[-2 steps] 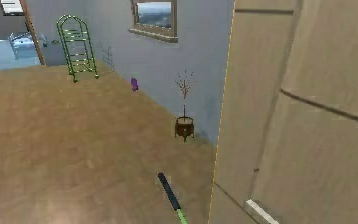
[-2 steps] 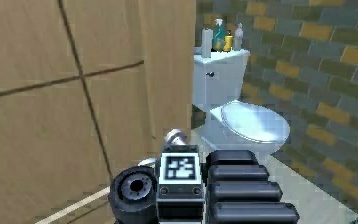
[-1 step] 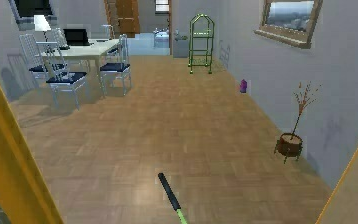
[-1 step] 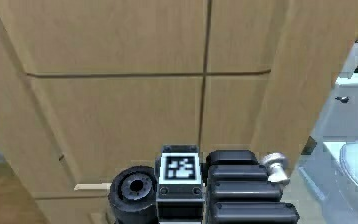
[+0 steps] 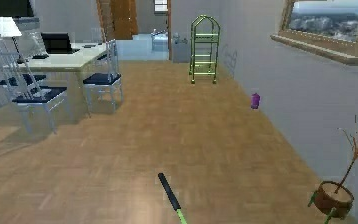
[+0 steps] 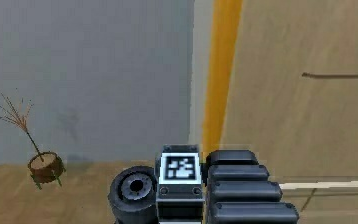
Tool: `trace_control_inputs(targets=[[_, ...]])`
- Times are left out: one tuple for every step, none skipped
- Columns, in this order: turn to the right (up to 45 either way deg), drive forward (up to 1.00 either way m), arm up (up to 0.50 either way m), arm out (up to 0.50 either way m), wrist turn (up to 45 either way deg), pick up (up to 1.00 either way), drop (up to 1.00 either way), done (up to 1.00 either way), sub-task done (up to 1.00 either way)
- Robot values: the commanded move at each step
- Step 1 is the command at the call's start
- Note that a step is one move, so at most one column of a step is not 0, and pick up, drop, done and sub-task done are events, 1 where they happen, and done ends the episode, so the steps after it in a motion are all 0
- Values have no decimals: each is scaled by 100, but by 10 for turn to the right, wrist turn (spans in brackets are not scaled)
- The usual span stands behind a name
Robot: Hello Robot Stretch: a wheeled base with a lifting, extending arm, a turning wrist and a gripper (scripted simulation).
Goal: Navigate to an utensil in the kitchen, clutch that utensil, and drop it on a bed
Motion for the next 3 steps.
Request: trace_control_inputs(targets=[[-90,0,0,0,0,0,0,0,0],[0,100,0,0,0,0,0,0,0],[0,100,0,0,0,0,0,0,0]])
